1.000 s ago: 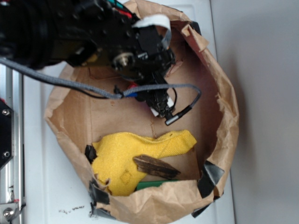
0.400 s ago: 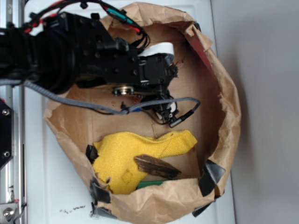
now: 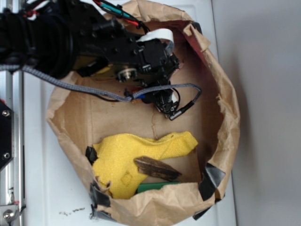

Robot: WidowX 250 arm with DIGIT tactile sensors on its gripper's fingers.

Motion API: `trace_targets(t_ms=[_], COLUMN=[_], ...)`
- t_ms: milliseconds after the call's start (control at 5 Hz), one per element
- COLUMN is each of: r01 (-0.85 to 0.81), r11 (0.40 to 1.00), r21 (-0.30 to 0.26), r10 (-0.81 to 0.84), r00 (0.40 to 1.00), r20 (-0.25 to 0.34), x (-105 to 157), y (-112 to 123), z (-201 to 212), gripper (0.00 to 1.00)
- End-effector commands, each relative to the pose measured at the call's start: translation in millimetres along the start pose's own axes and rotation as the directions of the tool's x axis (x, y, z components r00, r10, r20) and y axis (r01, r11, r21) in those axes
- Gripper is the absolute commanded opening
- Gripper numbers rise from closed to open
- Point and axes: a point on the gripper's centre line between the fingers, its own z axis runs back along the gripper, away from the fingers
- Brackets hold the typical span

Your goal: Grab the shell.

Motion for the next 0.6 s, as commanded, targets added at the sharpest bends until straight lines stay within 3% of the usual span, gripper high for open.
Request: trace_targets(t_ms=[0, 400], r01=[-0.036, -0.051], r11=[0.985, 0.978], r21=[-0.171, -0.203], r10=[0.043, 0.056], r00=[0.998, 0.998], r20=[0.035, 0.017], x=[30.5, 39.0], y=[12.1, 9.4], z=[87.2, 132.7], gripper=[0.00, 0.00])
